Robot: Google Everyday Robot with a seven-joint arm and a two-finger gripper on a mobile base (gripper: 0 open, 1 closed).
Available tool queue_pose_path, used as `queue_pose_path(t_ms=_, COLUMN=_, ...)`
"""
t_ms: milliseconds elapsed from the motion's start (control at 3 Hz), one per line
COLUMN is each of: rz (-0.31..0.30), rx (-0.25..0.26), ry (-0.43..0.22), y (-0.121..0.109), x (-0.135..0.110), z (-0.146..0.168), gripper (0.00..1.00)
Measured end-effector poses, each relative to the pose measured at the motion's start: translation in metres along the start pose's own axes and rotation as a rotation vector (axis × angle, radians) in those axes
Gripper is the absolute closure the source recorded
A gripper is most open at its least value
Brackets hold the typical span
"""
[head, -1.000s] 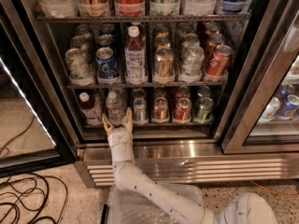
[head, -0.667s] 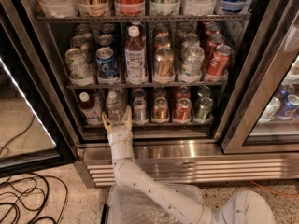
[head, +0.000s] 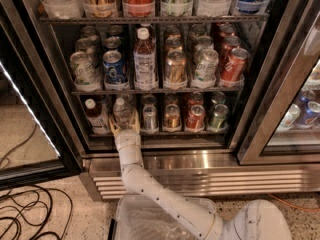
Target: Pick water bottle from bottom shelf of fridge
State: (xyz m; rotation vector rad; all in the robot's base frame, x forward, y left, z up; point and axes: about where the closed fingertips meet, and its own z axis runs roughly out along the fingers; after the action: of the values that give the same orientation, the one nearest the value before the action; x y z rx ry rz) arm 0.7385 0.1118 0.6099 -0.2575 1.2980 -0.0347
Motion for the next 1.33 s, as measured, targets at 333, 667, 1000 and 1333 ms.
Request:
queue_pose_path(t_ms=333, rz=-0.014, rx=-0.002, ry=-0.012, y=-0.002, x=0.0, z=0.007, gripper=0.54)
queue_pose_path(t_ms=667, rz=-0.014, rx=-0.002, ry=-0.012, y=-0.002, x=0.0, z=0.007, gripper=0.78)
queue_pose_path(t_ms=1000, rz=-0.017, rx=-0.013, ry=-0.003, y=-0.006, x=-0.006, z=-0.019, gripper=0.99)
queue_pose_path(t_ms=1333, rz=-0.017, rx=-0.015, ry=-0.003, y=-0.007, x=-0.006, z=-0.021, gripper=1.0)
